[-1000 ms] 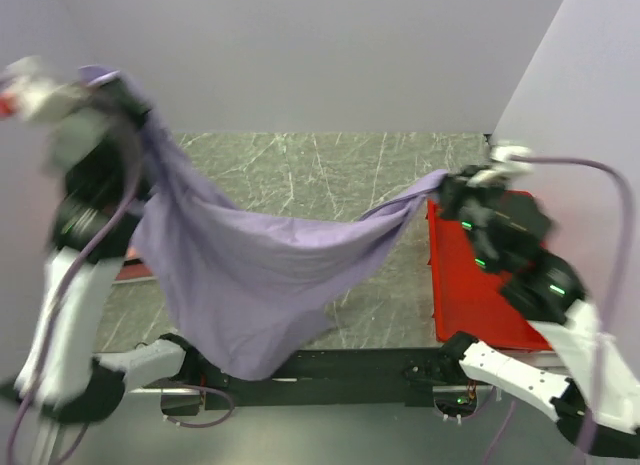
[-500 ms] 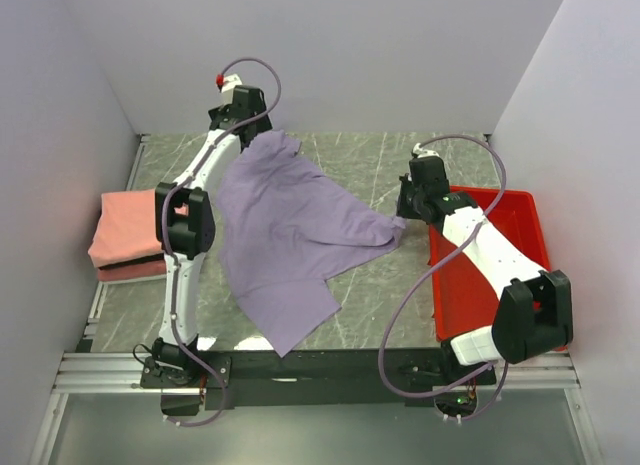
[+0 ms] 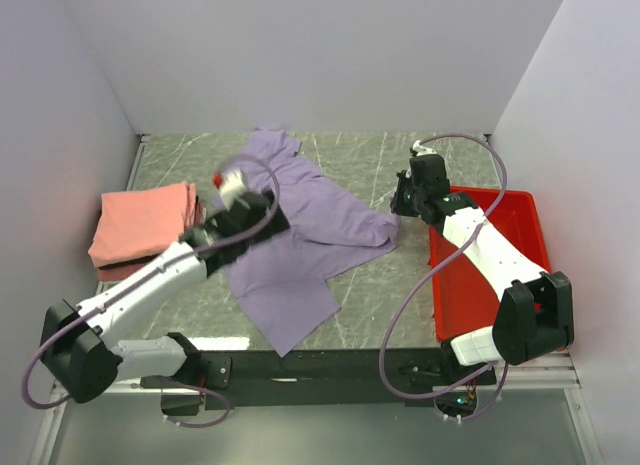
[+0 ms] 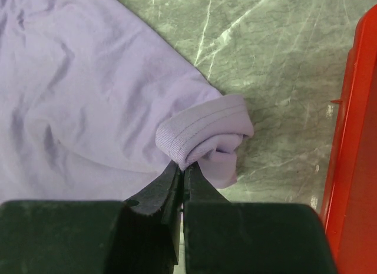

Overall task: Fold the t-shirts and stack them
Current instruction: Flatten the tshirt out

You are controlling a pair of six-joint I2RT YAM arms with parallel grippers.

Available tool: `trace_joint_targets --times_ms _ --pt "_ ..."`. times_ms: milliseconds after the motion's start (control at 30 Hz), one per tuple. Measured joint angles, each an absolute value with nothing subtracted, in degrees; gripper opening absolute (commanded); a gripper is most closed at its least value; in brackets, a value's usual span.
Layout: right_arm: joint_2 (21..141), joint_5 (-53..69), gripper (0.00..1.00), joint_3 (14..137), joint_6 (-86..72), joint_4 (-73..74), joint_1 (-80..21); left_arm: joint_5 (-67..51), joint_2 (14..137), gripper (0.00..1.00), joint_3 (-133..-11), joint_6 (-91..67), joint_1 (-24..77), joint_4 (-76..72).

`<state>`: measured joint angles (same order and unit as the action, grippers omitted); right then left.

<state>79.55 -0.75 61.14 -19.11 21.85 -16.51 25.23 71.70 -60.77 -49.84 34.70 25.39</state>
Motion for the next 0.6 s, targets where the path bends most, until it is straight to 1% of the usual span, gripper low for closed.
trace_joint_targets --times_ms 133,267,400,433,500,567,600 --pt "79.6 -0.7 0.00 61.1 -19.8 21.8 -16.5 23.4 66.8 0.99 -48.2 -61.1 46.2 31.6" --pt "79.6 -0.7 0.00 61.1 -20.1 21.8 -16.5 21.1 63.5 0.99 -41.2 -73.1 59.0 39.9" --pt "79.6 -1.1 0.00 60.9 -20.1 21.8 -16.5 17.9 63.3 1.00 -40.6 -83.7 71.1 43.8" --pt "79.7 -1.1 0.00 60.9 -20.1 21.8 -16.5 17.4 64.0 1.00 -40.7 -85.2 72.8 44.4" --pt "80.0 -1.2 0.00 60.8 -20.1 21.8 -16.5 16.6 67.7 0.97 -41.6 -89.1 76.9 46.9" --pt "80.5 -1.1 0.00 60.8 -20.1 21.7 -16.5 16.1 71.4 0.92 -42.5 -91.9 79.4 48.7" --pt "80.8 -1.0 0.00 60.8 -20.1 21.6 -16.5 15.9 72.8 0.92 -42.7 -92.9 79.9 49.1"
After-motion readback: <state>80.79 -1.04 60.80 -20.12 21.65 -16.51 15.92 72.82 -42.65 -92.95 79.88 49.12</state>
